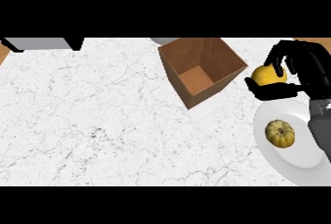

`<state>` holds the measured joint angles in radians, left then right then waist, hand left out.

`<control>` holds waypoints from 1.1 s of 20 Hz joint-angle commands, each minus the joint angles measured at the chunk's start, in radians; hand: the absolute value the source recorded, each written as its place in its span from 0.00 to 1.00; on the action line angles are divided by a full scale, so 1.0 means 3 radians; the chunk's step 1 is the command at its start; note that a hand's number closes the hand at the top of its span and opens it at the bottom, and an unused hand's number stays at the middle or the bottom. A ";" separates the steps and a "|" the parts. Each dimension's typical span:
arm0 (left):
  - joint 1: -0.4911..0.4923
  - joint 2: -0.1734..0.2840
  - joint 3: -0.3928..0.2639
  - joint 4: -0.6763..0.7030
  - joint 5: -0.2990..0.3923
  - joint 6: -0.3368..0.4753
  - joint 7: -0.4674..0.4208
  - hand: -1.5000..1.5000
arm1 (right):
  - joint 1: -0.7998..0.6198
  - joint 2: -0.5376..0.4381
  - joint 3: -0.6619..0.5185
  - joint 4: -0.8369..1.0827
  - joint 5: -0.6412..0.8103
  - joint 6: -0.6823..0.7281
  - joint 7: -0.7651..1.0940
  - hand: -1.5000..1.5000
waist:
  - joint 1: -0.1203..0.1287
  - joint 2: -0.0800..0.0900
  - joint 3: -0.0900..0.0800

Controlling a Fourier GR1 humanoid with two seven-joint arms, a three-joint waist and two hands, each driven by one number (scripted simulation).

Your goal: Pick the lemon from the plate and place it in the cardboard box

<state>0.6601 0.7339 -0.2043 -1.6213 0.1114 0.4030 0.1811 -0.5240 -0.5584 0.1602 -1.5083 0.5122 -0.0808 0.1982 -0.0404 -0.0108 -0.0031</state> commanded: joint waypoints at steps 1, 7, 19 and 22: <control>-0.0917 -0.0100 0.0265 -0.0316 -0.0001 0.0125 -0.0302 0.50 | -0.0329 0.0187 -0.0007 0.0048 -0.0041 0.0053 0.0335 1.00 | -0.0015 0.0022 -0.0022; -0.1038 -0.0109 0.0255 -0.0371 0.0009 0.0091 -0.0289 0.50 | -0.0625 0.0534 0.0037 0.0305 -0.0124 0.0071 0.0652 1.00 | 0.0033 0.0061 -0.0013; -0.1136 -0.0121 0.0230 -0.0270 -0.0031 0.0048 -0.0328 0.50 | -0.1096 0.0894 0.0120 0.1182 0.0209 -0.0176 0.0967 1.00 | 0.0142 0.0129 -0.0011; -0.1184 -0.0134 0.0210 -0.0321 -0.0002 0.0017 -0.0275 0.50 | -0.1186 0.1041 0.0047 0.1398 0.0133 -0.0199 0.1081 0.00 | 0.0121 0.0147 -0.0004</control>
<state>0.5796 0.7374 -0.2196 -1.6015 0.0921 0.3687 0.1657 -0.8532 -0.2876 0.1881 -1.1653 0.5509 -0.1148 0.4949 0.0247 0.0273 0.0015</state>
